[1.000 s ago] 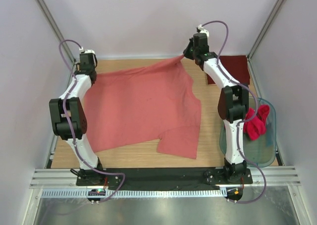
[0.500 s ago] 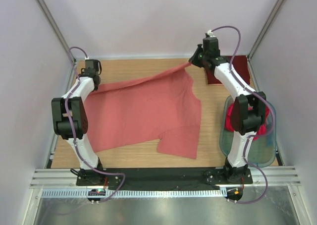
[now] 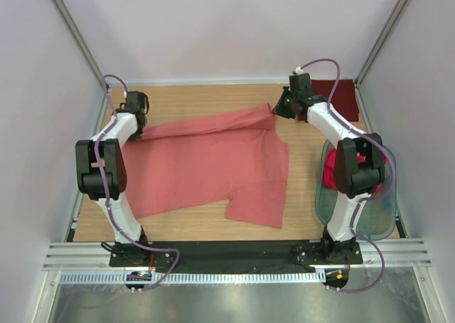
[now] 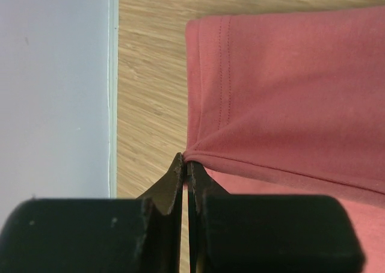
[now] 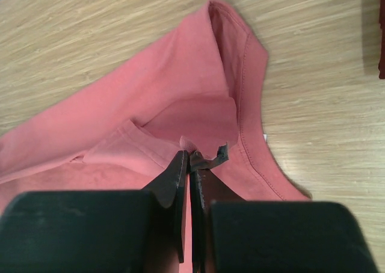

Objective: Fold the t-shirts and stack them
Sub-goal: Fold the tshirt

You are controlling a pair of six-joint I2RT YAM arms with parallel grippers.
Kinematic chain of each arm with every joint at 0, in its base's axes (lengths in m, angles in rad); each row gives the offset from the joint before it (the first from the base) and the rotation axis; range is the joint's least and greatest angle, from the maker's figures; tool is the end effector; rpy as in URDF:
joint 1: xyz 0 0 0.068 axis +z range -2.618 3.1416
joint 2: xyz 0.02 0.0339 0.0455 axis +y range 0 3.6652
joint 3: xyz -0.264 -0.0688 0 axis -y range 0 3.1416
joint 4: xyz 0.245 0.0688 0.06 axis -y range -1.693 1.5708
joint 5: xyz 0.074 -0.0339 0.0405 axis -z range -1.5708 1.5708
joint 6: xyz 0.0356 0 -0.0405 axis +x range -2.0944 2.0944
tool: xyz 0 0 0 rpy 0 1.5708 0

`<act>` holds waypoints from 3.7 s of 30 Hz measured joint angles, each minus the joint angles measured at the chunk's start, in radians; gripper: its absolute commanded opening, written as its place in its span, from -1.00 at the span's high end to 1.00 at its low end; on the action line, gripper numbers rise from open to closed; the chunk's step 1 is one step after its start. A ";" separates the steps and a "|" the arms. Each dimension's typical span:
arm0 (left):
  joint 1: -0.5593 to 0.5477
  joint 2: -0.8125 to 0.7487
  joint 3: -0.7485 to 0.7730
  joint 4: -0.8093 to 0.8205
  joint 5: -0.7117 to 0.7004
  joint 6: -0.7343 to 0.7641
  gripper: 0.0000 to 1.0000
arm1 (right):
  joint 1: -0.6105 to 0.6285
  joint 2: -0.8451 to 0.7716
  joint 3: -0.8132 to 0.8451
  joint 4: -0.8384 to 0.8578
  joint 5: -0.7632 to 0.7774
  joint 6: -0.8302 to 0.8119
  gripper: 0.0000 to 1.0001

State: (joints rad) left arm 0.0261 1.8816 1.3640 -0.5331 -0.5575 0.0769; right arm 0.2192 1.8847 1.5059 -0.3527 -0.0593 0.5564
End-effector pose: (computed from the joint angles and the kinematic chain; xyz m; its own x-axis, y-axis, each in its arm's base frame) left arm 0.3945 0.0291 0.2053 -0.8868 0.0421 -0.4602 -0.2175 0.8407 0.4959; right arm 0.4220 0.0962 0.2566 -0.6910 0.3862 -0.6110 0.1235 0.8960 0.4266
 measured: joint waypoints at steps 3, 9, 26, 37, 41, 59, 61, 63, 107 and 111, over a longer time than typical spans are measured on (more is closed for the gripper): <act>-0.001 0.000 -0.010 -0.010 0.000 -0.010 0.99 | 0.000 -0.002 -0.008 -0.004 0.000 0.000 0.98; -0.005 0.004 -0.018 -0.045 -0.003 -0.030 0.36 | 0.000 -0.015 -0.016 -0.036 0.000 0.000 0.94; 0.047 -0.303 -0.125 -0.040 0.065 -0.311 0.05 | -0.001 -0.106 -0.105 -0.122 0.000 -0.040 0.13; 0.060 -0.035 -0.042 -0.056 0.284 -0.342 0.38 | -0.001 0.231 0.204 -0.094 -0.123 -0.057 0.11; 0.075 0.002 -0.040 -0.056 0.324 -0.361 0.41 | -0.001 0.303 0.285 -0.108 -0.119 -0.077 0.10; 0.133 0.094 0.014 -0.090 0.343 -0.367 0.11 | 0.003 0.540 0.611 -0.281 0.010 -0.190 0.07; 0.134 0.092 0.014 -0.095 0.342 -0.377 0.07 | 0.011 0.539 0.659 -0.335 0.065 -0.212 -0.19; 0.137 0.087 0.014 -0.102 0.345 -0.389 0.06 | 0.029 0.531 0.702 -0.359 0.116 -0.235 -0.24; 0.035 -0.452 -0.274 -0.197 0.458 -0.490 0.07 | 0.278 0.581 0.704 -0.430 0.086 -0.120 0.20; 0.035 -0.444 -0.273 -0.197 0.463 -0.489 0.07 | 0.278 0.582 0.704 -0.415 0.094 -0.111 0.20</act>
State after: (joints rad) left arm 0.0612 1.4376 1.0912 -0.7300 -0.0940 -0.4126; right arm 0.4976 2.4664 2.2101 -0.7673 0.0349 0.4450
